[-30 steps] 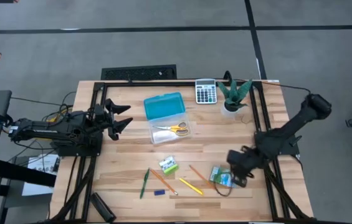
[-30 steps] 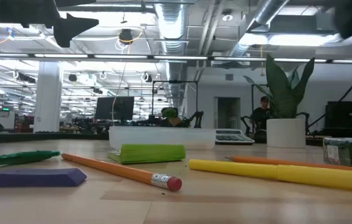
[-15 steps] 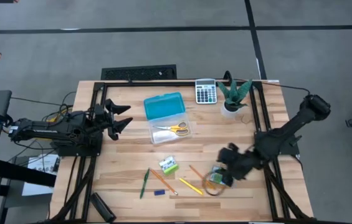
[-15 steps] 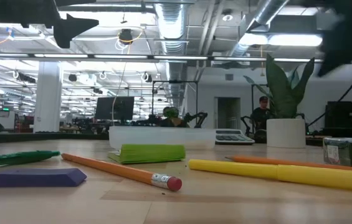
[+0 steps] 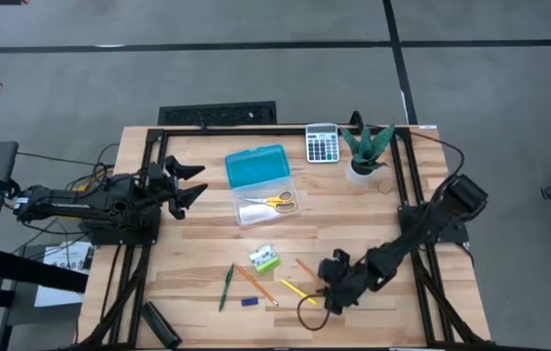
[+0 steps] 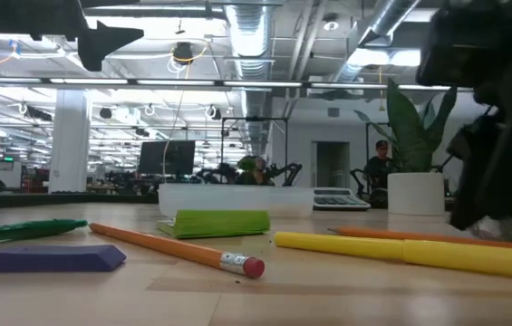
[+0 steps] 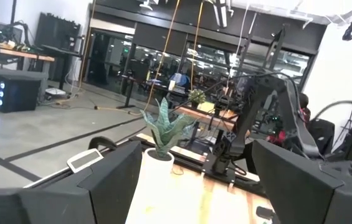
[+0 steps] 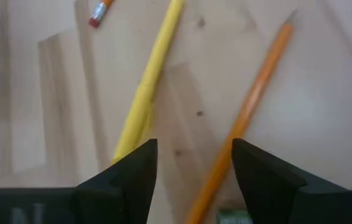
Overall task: Pack school essentials
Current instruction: Put the right orange pencil into the supply box
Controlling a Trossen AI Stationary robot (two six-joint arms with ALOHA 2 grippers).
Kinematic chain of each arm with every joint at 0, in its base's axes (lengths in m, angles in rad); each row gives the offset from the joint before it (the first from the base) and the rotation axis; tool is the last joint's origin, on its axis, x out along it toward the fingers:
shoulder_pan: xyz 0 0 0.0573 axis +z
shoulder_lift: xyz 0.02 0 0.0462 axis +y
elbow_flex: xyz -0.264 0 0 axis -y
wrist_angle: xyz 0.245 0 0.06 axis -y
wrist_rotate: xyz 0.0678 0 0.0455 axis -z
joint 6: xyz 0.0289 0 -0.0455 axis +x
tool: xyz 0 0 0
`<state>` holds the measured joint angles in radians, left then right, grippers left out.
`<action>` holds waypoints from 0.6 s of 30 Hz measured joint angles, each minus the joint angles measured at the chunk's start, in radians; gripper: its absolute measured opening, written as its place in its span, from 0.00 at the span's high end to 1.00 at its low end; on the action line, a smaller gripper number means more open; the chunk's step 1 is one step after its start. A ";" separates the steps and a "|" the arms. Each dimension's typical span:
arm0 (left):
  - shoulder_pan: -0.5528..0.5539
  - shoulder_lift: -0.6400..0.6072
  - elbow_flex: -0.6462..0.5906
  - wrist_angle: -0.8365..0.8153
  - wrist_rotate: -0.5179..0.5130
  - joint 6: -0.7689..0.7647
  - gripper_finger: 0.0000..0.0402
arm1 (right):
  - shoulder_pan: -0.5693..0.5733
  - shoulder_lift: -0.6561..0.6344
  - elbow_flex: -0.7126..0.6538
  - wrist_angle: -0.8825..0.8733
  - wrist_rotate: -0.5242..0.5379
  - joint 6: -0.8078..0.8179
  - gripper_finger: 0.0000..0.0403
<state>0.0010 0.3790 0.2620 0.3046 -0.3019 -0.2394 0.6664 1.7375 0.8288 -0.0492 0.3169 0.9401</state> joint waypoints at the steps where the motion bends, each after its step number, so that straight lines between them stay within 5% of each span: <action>1: 0.000 0.000 0.000 0.000 0.000 -0.002 0.25 | 0.010 0.011 0.001 0.014 0.004 0.017 0.44; 11: 0.000 0.000 0.000 0.000 -0.010 -0.010 0.25 | 0.031 0.050 0.004 -0.022 0.055 0.076 0.44; 18: 0.000 0.000 0.000 0.000 -0.020 0.009 0.25 | 0.049 -0.065 0.016 -0.111 0.109 0.002 0.44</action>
<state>0.0008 0.3790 0.2623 0.3049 -0.3218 -0.2301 0.7154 1.6720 0.8444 -0.1600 0.4259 0.9420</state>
